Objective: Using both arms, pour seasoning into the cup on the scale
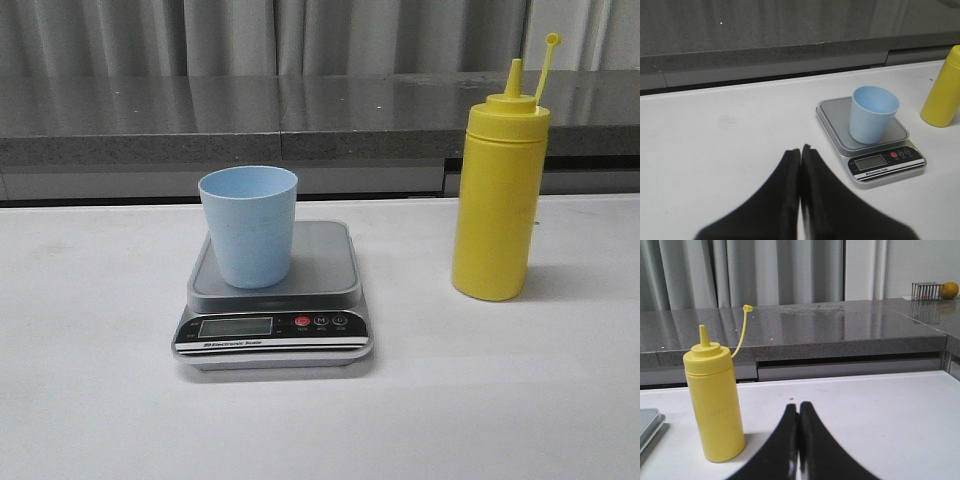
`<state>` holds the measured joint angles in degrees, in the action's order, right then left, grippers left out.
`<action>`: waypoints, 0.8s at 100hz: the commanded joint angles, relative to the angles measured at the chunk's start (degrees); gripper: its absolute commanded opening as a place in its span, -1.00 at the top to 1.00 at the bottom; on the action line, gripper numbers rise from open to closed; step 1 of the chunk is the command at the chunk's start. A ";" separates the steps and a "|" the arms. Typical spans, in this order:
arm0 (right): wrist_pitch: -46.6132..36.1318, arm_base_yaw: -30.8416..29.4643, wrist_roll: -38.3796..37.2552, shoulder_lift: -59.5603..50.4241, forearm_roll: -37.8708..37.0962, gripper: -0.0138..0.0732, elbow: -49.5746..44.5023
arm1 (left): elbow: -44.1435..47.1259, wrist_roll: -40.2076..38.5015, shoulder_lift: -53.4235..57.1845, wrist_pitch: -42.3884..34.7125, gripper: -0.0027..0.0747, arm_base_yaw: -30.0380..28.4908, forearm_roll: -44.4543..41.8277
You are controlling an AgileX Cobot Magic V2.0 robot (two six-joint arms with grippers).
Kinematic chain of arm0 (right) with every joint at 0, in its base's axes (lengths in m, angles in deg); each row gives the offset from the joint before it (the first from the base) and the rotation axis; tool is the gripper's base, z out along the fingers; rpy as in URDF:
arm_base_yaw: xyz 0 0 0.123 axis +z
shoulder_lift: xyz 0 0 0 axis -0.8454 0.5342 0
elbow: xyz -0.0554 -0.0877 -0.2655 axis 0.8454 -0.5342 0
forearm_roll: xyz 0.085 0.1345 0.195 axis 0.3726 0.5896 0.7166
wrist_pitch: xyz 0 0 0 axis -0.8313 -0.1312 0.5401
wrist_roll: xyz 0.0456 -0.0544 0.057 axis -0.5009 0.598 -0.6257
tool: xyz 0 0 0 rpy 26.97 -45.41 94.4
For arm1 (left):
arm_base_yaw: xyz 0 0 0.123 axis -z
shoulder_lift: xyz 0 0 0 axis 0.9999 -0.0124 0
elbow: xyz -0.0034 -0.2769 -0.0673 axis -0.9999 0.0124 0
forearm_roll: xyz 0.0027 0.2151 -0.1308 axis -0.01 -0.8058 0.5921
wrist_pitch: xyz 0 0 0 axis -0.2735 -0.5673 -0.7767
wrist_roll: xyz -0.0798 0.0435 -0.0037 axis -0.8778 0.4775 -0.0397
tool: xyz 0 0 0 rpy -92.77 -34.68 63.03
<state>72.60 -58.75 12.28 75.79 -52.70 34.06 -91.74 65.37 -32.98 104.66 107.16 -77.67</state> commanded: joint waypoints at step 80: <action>9.46 0.06 0.01 6.53 -0.19 0.84 14.49 | 1.59 -0.57 8.11 -4.09 0.98 -0.06 0.38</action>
<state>81.31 -58.72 12.28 78.60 -52.70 42.66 -88.80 65.25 -24.00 104.90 107.16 -77.67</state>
